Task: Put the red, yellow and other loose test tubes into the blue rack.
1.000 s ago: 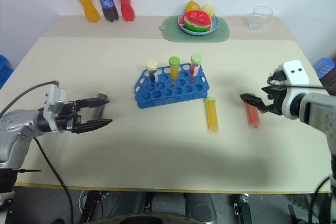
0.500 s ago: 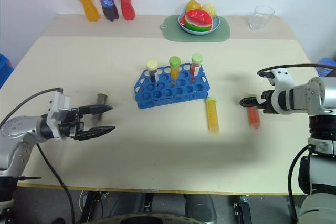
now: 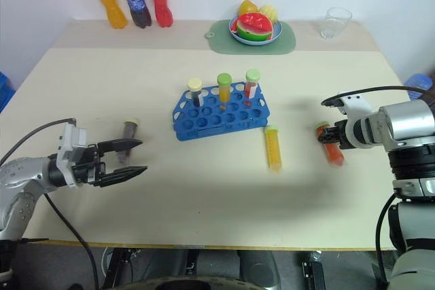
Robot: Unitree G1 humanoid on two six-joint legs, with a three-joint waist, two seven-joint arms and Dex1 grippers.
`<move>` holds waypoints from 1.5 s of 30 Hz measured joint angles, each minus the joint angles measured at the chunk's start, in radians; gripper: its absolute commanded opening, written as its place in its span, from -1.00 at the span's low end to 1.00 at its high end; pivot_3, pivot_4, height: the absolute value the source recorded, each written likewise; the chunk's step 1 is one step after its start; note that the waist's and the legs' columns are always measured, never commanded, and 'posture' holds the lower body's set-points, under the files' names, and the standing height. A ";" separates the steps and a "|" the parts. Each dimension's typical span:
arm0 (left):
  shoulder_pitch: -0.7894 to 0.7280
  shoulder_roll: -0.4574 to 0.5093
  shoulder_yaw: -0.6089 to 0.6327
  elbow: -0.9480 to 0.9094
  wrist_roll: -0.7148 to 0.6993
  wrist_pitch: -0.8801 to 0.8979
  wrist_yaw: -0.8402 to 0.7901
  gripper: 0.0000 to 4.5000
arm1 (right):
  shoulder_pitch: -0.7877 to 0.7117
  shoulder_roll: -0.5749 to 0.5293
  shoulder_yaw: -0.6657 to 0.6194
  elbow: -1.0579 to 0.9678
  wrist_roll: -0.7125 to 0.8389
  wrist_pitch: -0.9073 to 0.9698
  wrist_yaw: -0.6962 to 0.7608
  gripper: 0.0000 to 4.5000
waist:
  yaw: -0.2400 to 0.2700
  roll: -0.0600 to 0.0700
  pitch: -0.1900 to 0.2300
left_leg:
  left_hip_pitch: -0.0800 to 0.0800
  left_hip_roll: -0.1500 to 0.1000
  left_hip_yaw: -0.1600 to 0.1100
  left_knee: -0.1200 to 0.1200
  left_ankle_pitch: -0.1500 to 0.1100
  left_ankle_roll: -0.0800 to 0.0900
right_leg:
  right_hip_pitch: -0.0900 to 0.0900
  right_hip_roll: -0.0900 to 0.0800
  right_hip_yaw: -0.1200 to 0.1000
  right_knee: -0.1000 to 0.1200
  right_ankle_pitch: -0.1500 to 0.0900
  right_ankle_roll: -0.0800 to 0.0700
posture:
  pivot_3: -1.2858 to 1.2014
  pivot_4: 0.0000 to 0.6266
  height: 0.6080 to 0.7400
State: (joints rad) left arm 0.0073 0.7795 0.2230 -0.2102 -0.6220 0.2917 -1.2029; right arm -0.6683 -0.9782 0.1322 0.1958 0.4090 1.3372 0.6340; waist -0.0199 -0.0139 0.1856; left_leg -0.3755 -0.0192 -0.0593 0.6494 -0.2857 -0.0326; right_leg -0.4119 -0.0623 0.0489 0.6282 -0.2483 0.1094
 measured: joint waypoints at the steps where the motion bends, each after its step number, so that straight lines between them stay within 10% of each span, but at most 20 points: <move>1: 0.002 0.000 0.000 0.000 0.000 0.001 0.003 0.63 | 0.012 -0.005 0.002 -0.015 0.000 -0.016 0.015 -0.64 | 0.000 0.000 0.000 | 0.000 0.000 0.000 0.000 0.000 0.000 | 0.000 0.000 0.000 0.000 0.000 0.000 | 0.03 -0.52 1.00; 12: -0.012 -0.053 -0.006 -0.007 0.000 0.001 0.054 0.63 | 0.308 0.248 -0.345 -0.325 0.203 -0.543 0.262 -0.64 | 0.002 0.000 0.000 | 0.001 0.001 0.000 0.001 0.000 0.000 | 0.001 0.000 0.000 0.001 0.000 0.000 | 0.03 -0.52 1.00; 32: -0.043 -0.099 -0.031 -0.010 -0.012 0.028 0.094 0.63 | 0.261 0.682 -0.214 -0.032 -0.158 -1.307 -0.048 -0.64 | -0.002 0.001 0.000 | 0.002 0.000 -0.002 0.000 0.000 -0.001 | 0.000 -0.001 0.000 0.002 0.000 0.000 | 0.03 -0.52 1.00; 45: -0.027 -0.099 -0.031 -0.064 -0.020 0.050 0.142 0.63 | 0.260 0.701 -0.203 -0.129 -0.057 -1.256 0.033 -0.64 | -0.003 0.001 0.001 | 0.002 0.001 -0.002 0.000 0.000 -0.001 | 0.000 -0.001 0.000 0.003 0.001 0.000 | 0.03 -0.52 1.00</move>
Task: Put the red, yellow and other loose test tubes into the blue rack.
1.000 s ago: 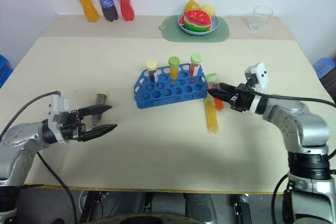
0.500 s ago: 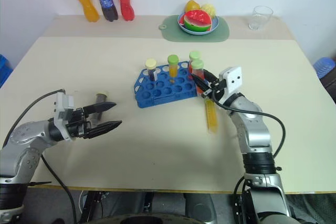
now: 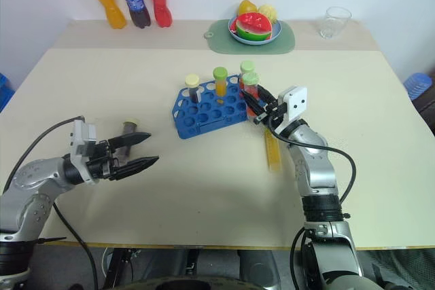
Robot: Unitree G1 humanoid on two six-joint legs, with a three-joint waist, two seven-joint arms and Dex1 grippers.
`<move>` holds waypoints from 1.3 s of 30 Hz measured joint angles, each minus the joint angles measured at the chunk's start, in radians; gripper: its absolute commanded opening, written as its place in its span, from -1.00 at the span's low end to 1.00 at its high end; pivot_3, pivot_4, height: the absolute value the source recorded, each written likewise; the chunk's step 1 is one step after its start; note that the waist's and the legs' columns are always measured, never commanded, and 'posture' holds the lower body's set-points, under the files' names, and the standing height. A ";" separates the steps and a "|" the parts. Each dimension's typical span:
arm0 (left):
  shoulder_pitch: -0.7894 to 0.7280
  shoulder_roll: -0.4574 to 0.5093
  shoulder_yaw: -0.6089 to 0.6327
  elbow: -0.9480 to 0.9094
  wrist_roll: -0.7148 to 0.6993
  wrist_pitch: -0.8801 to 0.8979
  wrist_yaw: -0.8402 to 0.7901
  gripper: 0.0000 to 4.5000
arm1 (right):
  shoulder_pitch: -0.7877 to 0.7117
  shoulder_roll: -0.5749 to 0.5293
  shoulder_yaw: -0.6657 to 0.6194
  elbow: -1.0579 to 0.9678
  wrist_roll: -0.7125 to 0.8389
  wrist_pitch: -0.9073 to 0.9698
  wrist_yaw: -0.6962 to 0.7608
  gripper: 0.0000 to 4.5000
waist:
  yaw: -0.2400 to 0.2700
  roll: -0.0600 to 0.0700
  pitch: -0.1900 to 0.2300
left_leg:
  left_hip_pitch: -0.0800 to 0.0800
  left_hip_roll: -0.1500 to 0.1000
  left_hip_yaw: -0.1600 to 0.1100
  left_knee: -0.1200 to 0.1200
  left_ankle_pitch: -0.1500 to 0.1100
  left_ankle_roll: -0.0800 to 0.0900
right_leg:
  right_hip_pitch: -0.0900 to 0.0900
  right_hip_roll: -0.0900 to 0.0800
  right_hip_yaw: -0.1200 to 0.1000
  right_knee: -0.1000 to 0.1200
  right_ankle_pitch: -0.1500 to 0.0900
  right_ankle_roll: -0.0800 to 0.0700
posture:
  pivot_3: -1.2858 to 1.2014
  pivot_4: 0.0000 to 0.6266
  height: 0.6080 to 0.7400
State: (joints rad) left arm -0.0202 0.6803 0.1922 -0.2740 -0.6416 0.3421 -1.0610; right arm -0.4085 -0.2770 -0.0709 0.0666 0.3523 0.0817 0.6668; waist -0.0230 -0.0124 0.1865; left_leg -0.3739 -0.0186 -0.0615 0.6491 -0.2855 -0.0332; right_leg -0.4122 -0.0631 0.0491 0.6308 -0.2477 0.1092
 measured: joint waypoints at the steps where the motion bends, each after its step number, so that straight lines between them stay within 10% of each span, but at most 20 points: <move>1: -0.001 0.000 0.000 -0.003 0.000 0.002 0.002 0.63 | 0.000 0.000 0.002 -0.007 0.012 0.013 0.007 -0.64 | 0.001 0.000 0.000 | 0.000 0.000 0.000 0.000 0.000 0.000 | 0.000 0.000 0.000 0.000 0.000 0.000 | 0.03 -0.52 1.00; 39: 0.039 -0.011 0.010 -0.026 0.000 -0.025 0.015 0.63 | -0.194 0.054 -0.034 0.447 -0.065 -0.326 -0.066 -0.64 | -0.019 0.000 0.000 | 0.001 0.000 0.000 0.000 0.000 0.000 | 0.001 0.000 0.000 0.000 0.000 0.000 | 0.03 -0.52 1.00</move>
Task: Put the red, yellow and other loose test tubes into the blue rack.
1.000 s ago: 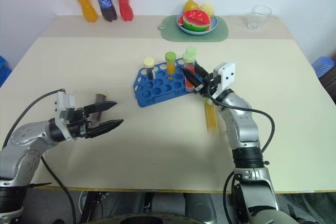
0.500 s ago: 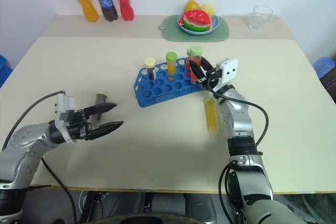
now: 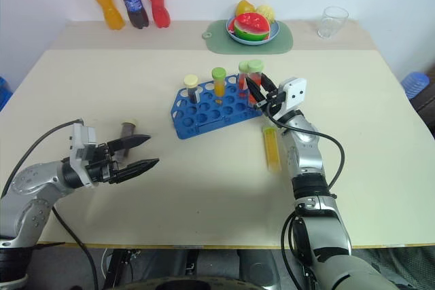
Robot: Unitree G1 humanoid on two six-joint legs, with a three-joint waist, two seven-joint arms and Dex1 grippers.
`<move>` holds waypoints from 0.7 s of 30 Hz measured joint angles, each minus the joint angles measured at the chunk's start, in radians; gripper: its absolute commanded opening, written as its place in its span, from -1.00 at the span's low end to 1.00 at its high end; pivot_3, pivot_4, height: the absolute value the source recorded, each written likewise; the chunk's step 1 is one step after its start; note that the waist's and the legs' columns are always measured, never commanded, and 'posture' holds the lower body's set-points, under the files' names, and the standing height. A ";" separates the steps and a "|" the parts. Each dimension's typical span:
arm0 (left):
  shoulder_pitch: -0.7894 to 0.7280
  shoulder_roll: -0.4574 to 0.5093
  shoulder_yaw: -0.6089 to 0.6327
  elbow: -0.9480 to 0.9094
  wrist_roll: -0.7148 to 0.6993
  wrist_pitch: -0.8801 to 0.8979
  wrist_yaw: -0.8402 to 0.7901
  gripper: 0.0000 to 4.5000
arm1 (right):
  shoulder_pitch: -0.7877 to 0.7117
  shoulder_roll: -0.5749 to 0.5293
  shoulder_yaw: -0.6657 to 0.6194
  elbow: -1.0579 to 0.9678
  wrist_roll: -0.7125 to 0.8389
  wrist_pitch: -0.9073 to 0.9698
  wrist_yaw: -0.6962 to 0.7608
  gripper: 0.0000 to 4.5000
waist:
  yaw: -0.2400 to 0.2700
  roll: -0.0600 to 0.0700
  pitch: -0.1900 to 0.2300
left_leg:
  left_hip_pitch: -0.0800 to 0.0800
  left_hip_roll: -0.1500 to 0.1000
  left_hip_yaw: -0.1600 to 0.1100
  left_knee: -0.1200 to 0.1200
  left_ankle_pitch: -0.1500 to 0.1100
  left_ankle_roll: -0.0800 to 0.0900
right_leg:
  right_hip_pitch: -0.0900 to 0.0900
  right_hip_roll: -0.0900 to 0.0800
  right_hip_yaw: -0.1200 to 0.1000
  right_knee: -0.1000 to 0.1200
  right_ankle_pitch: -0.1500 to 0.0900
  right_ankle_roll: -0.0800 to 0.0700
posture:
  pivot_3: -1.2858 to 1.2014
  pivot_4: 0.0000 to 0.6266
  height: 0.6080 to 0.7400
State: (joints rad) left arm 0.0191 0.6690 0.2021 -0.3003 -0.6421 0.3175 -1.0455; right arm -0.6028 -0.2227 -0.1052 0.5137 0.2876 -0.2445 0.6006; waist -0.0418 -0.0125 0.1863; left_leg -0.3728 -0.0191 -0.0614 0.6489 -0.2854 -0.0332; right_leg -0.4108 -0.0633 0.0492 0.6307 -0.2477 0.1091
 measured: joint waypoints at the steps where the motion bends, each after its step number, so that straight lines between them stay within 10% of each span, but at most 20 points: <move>1: -0.004 -0.005 0.000 0.004 0.001 -0.006 0.002 0.63 | -0.002 0.004 0.001 0.013 -0.005 -0.002 -0.004 -0.64 | 0.000 0.000 0.000 | 0.000 0.000 0.000 0.000 0.000 0.000 | 0.000 0.000 0.000 0.000 0.000 0.000 | 0.03 -0.52 1.00; 10: -0.015 -0.018 0.001 0.021 0.012 -0.039 0.012 0.63 | -0.001 0.028 0.001 0.070 -0.030 -0.054 -0.011 -0.64 | -0.003 0.000 0.000 | 0.000 0.000 0.000 0.000 0.000 0.000 | 0.000 0.000 0.000 0.000 0.000 0.000 | 0.03 -0.52 1.00; 17: -0.015 -0.024 0.000 0.021 0.012 -0.040 0.025 0.63 | 0.009 0.030 -0.002 0.098 -0.066 -0.137 -0.028 0.86 | -0.003 0.001 0.000 | -0.001 0.000 0.000 -0.001 0.000 0.000 | -0.001 0.000 0.000 0.000 0.000 0.000 | 0.03 -0.52 1.00; 21: -0.014 -0.026 0.000 0.021 0.013 -0.040 0.025 0.63 | 0.039 -0.007 0.014 0.080 -0.115 -0.160 -0.036 0.86 | 0.000 0.001 0.000 | -0.001 0.000 0.000 0.000 0.000 0.000 | -0.001 0.000 0.000 0.000 0.000 0.000 | 0.03 -0.52 1.00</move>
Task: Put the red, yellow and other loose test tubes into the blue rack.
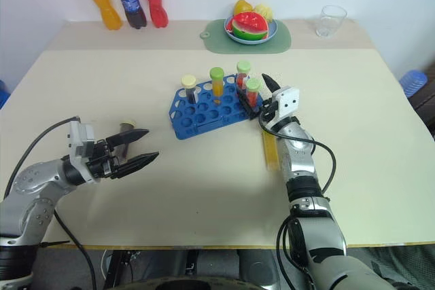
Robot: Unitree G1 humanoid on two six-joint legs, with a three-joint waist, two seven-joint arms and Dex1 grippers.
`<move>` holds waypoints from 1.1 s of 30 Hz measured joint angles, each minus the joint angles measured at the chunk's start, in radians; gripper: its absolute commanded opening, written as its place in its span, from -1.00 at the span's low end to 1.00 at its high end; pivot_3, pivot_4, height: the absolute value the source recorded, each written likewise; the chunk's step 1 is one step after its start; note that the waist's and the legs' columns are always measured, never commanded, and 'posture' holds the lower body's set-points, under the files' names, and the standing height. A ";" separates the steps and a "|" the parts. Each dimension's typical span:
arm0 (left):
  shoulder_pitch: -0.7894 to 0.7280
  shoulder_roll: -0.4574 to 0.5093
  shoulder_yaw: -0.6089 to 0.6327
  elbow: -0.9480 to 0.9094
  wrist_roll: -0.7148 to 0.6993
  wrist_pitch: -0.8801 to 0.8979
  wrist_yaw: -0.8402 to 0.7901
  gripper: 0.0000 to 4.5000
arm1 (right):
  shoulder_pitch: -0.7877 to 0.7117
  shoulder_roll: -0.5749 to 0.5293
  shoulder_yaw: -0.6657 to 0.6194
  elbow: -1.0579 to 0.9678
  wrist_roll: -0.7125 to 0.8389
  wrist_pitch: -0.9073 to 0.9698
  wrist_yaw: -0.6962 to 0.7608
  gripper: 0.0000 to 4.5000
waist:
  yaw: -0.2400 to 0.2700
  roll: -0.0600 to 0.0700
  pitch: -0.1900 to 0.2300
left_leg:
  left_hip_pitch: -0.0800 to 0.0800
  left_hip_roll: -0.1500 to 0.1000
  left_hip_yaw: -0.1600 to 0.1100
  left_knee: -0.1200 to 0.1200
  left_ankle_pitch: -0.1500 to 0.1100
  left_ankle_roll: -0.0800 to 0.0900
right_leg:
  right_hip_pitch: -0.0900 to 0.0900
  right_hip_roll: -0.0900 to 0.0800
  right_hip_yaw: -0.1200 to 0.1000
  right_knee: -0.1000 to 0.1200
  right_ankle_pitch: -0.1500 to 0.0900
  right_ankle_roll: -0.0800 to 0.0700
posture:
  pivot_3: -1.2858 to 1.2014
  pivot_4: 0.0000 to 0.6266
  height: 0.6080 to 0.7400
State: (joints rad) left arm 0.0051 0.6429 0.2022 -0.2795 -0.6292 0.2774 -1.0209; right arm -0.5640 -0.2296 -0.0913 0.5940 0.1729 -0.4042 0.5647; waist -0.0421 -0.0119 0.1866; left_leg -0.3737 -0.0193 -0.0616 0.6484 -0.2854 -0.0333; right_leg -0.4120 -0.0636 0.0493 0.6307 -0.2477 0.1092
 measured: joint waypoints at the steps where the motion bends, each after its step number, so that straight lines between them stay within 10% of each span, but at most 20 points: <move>1: 0.000 -0.002 0.000 0.000 0.000 0.000 0.000 0.63 | 0.009 -0.016 0.008 -0.017 -0.007 0.004 0.003 0.86 | 0.000 0.000 0.000 | 0.000 0.000 0.000 0.000 0.000 0.000 | 0.000 0.000 0.000 0.000 0.000 0.000 | 0.03 -0.52 1.00; 9: -0.012 -0.018 -0.019 0.017 0.012 -0.022 -0.005 0.63 | 0.183 -0.187 0.022 -0.480 -0.079 0.304 -0.046 0.86 | 0.002 0.000 0.000 | 0.000 0.000 0.000 0.000 0.000 0.000 | 0.000 0.000 0.000 0.000 0.000 0.000 | 0.03 -0.52 1.00; 21: -0.029 -0.019 -0.031 0.063 0.031 -0.050 -0.048 0.63 | 0.055 -0.337 -0.061 -0.982 0.220 1.874 -0.115 0.86 | 0.006 0.000 0.000 | -0.001 0.001 -0.001 0.000 0.000 0.000 | 0.000 0.000 0.000 -0.001 -0.002 -0.003 | 0.03 -0.52 1.00; 33: -0.001 -0.019 -0.028 0.064 0.031 -0.064 -0.057 0.63 | -0.009 -0.254 -0.030 -0.862 0.301 2.012 -0.247 0.86 | 0.005 0.000 0.000 | -0.001 0.000 0.000 0.000 0.000 0.001 | 0.000 0.000 0.000 -0.002 0.000 0.000 | 0.03 -0.52 1.00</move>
State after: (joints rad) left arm 0.0037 0.6243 0.1742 -0.2157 -0.5983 0.2131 -1.0781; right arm -0.5734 -0.4835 -0.1217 -0.2677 0.4735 1.6082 0.3174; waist -0.0372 -0.0122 0.1864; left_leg -0.3750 -0.0194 -0.0614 0.6485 -0.2858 -0.0325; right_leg -0.4124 -0.0635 0.0490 0.6289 -0.2481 0.1089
